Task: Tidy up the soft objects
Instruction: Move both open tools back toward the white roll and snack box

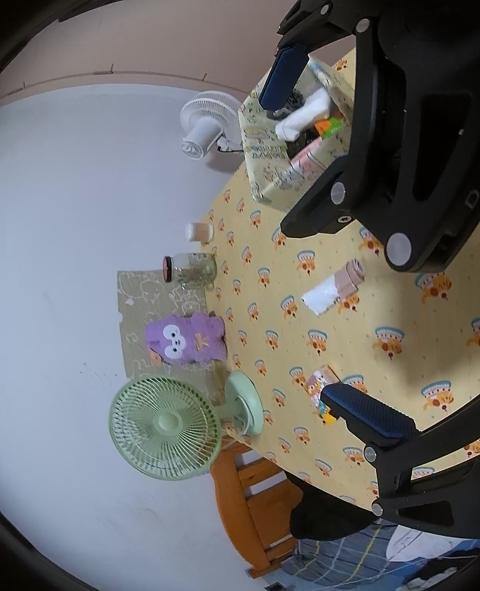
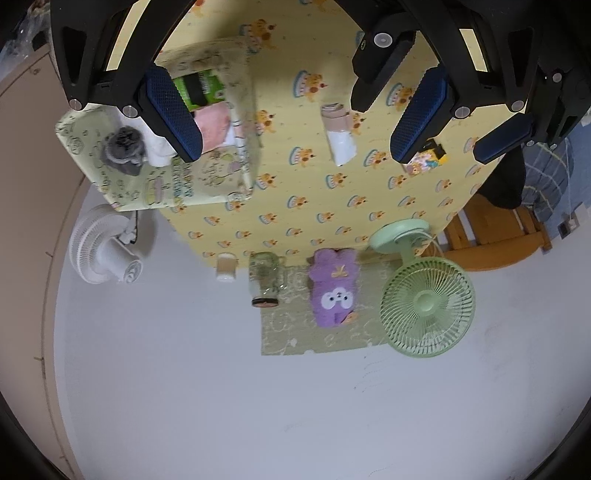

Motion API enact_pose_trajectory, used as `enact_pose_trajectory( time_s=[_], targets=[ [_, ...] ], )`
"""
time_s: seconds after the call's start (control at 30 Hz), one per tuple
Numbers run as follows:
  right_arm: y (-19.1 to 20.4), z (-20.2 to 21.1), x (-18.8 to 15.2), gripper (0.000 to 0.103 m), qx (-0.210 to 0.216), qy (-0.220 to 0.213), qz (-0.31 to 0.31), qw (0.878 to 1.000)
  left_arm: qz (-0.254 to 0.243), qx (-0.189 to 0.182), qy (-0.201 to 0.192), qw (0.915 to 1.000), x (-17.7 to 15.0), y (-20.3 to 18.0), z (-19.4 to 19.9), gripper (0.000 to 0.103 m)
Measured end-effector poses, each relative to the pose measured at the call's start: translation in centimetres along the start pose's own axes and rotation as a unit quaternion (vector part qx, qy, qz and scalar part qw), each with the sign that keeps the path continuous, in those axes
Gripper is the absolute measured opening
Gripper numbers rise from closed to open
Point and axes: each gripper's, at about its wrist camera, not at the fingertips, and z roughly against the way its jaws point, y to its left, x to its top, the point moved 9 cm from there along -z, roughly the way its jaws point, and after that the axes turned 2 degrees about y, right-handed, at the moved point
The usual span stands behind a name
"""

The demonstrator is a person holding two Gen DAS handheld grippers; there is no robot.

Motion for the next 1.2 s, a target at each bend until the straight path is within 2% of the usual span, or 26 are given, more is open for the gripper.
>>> enact_pose_trajectory(
  time_s=[0.37,0.93,1.0,1.07,1.2],
  targets=[
    [2.6,-2.8,-1.2,0.103,0.026,0.025,0.008,0.999,0.018,0.005,0.022,0.9996,-1.6,2.4,-2.1,0.101],
    [4.4,-8.7,-3.1,0.103,0.020,0.068,0.025,0.997,0.046,0.019,0.085,0.9951,-4.3,5.3,-7.6,0.101],
    [4.6,-9.2,-3.1,0.099,0.016,0.063,0.035,0.997,0.050,0.020,0.093,0.9942,-4.6,5.6,-8.2,0.101],
    [4.9,-9.9,-3.3,0.093,0.023,0.075,0.041,0.996,0.054,0.023,0.101,0.9932,-4.9,5.9,-8.7,0.101],
    [5.3,-11.2,-3.9,0.089,0.035,0.095,0.036,0.994,0.056,0.029,0.113,0.9916,-5.4,6.4,-9.7,0.101]
  ],
)
